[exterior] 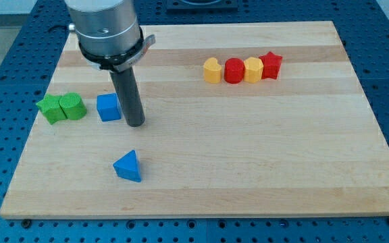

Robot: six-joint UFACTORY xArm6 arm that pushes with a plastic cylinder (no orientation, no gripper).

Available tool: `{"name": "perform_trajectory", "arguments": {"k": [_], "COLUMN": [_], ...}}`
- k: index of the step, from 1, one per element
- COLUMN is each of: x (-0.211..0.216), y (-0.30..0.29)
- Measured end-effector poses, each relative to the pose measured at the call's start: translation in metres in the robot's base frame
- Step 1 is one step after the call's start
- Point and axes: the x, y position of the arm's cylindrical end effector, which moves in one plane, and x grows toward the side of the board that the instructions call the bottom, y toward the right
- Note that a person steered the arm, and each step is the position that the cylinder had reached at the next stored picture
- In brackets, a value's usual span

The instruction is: Move blue cube to the right side of the green circle

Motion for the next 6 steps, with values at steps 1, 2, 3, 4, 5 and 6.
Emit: {"name": "perform_trajectory", "arguments": {"k": [1,2,3,4,5,6], "x": [0.000,0.000,-0.002,-0.014,-0.022,-0.023], "y": [-0.009,-0.012,-0.007,0.000,0.000,-0.013]}}
